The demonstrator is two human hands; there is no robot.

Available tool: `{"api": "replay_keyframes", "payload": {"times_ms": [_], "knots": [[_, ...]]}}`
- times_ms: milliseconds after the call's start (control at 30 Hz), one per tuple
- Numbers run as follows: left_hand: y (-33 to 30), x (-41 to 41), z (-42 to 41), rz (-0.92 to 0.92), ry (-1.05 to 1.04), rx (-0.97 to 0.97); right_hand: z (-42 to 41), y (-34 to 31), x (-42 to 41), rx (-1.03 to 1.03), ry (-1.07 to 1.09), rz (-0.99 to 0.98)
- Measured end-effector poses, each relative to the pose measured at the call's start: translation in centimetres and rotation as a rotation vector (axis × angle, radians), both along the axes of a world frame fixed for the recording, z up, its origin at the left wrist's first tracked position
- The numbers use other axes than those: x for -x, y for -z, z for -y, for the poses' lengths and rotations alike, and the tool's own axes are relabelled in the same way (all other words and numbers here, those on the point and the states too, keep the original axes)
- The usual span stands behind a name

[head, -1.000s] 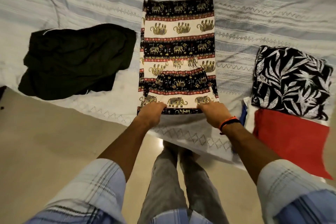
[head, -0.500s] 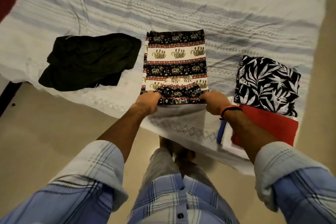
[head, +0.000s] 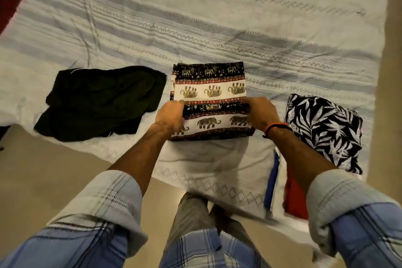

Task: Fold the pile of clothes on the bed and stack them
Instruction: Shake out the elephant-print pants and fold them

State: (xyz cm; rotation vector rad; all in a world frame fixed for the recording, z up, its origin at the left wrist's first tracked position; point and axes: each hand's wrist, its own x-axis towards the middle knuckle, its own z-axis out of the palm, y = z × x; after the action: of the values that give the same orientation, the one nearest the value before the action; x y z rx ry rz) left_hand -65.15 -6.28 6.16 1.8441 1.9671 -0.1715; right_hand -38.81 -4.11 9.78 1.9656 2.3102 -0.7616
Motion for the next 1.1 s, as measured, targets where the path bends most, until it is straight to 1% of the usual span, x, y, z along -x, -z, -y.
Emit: {"api": "replay_keyframes", "payload": {"times_ms": [133, 367, 500, 800, 867, 1000, 1100], "knots": [[1.4, 1.1, -4.4, 0.014, -0.012, -0.004, -4.0, 0.9, 1.4, 0.033, 0.042, 0.026], [3.3, 2.5, -9.7, 0.070, -0.027, -0.023, -9.4, 3.1, 2.0, 0.014, 0.109, 0.076], [4.6, 3.1, -12.0, 0.082, -0.036, -0.017, -12.3, 4.5, 2.1, 0.022, 0.102, 0.086], [7.2, 4.0, -18.4, 0.046, -0.048, 0.041, -19.5, 8.0, 3.0, 0.076, 0.082, 0.094], [7.7, 4.2, -20.4, 0.058, -0.058, 0.021, -21.4, 8.6, 3.3, 0.063, 0.090, 0.088], [8.9, 4.3, -23.6, 0.014, -0.058, -0.116, -24.3, 9.8, 4.2, -0.089, 0.156, 0.116], [10.2, 4.1, -24.0, 0.025, -0.079, -0.076, -24.5, 11.3, 4.9, 0.007, 0.138, 0.119]]}}
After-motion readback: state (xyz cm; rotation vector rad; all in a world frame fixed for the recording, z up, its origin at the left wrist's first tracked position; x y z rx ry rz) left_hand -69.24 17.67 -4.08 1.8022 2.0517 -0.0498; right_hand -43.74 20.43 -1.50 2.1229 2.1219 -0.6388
